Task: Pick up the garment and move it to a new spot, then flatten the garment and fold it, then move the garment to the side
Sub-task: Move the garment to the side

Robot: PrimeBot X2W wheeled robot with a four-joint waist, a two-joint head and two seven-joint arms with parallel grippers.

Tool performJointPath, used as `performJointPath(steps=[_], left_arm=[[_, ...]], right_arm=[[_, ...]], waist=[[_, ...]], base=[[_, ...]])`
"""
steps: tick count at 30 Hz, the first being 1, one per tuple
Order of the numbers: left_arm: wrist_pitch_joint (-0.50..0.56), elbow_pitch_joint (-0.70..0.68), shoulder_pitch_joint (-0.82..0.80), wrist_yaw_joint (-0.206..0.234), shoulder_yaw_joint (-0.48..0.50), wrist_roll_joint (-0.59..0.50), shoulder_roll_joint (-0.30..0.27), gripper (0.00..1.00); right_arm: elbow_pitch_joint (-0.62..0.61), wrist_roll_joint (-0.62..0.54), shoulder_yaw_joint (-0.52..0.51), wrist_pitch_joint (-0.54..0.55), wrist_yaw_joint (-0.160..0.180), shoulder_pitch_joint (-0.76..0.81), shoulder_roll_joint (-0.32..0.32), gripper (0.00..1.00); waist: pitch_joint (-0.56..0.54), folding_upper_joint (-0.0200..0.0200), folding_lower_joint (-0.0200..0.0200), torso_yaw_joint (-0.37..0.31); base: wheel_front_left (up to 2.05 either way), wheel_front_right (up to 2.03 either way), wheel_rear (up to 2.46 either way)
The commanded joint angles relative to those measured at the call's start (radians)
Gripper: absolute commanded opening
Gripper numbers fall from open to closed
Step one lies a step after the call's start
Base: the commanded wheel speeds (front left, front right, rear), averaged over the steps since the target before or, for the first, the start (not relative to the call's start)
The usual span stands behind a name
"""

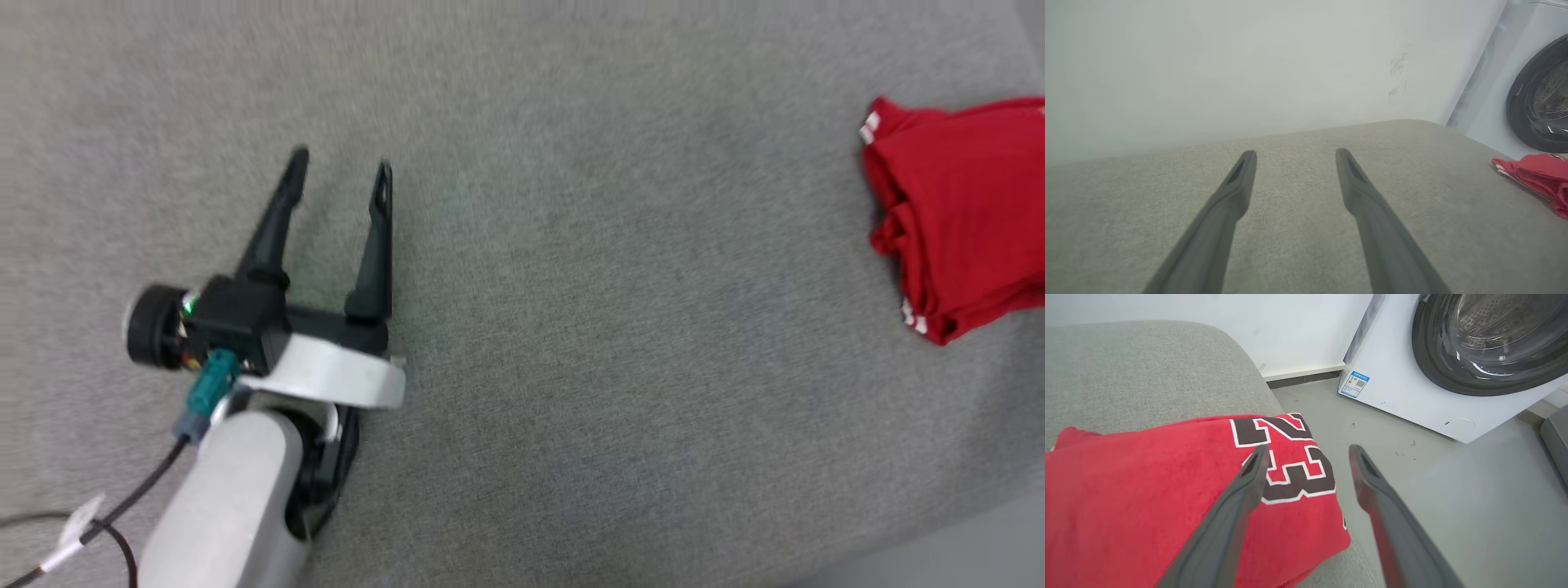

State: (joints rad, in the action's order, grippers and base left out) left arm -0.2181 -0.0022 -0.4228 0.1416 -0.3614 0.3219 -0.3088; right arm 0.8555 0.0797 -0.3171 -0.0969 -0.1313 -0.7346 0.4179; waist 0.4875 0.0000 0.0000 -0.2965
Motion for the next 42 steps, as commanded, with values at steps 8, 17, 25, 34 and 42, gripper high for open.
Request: performJointPath(steps=[8,17,25,34,42], left_arm=[[-0.034,0.055,0.154,0.026,0.028,0.054,0.029,1.0],[-0.044,0.077,0.285,0.037,0.06,0.087,0.043,1.0],[-0.047,0.101,0.365,0.052,0.093,0.07,0.01,1.0],[-0.048,0.094,0.454,0.024,0.136,0.101,-0.023,1.0],[-0.048,0.107,0.472,-0.002,0.137,0.102,-0.009,1.0]], right_arm=[[-0.159,0.045,0.082,-0.031,0.001,0.216,-0.09,1.0],[-0.406,0.089,0.182,-0.059,0.001,0.46,-0.208,1.0],[-0.616,0.077,0.261,-0.038,0.001,0.601,-0.3,1.0],[-0.839,0.051,0.278,0.042,0.001,0.752,-0.338,1.0],[-0.905,0.043,0.277,0.08,0.001,0.806,-0.356,1.0]], waist=[[-0.246,0.0,0.0,0.062],[-0.378,0.0,0.0,0.171],[-0.448,0.0,0.0,0.24],[-0.506,0.0,0.0,0.263],[-0.518,0.0,0.0,0.269]], base=[[0.0,0.0,0.0],[0.0,0.0,0.0],[0.0,0.0,0.0],[0.0,0.0,0.0],[0.0,0.0,0.0]])
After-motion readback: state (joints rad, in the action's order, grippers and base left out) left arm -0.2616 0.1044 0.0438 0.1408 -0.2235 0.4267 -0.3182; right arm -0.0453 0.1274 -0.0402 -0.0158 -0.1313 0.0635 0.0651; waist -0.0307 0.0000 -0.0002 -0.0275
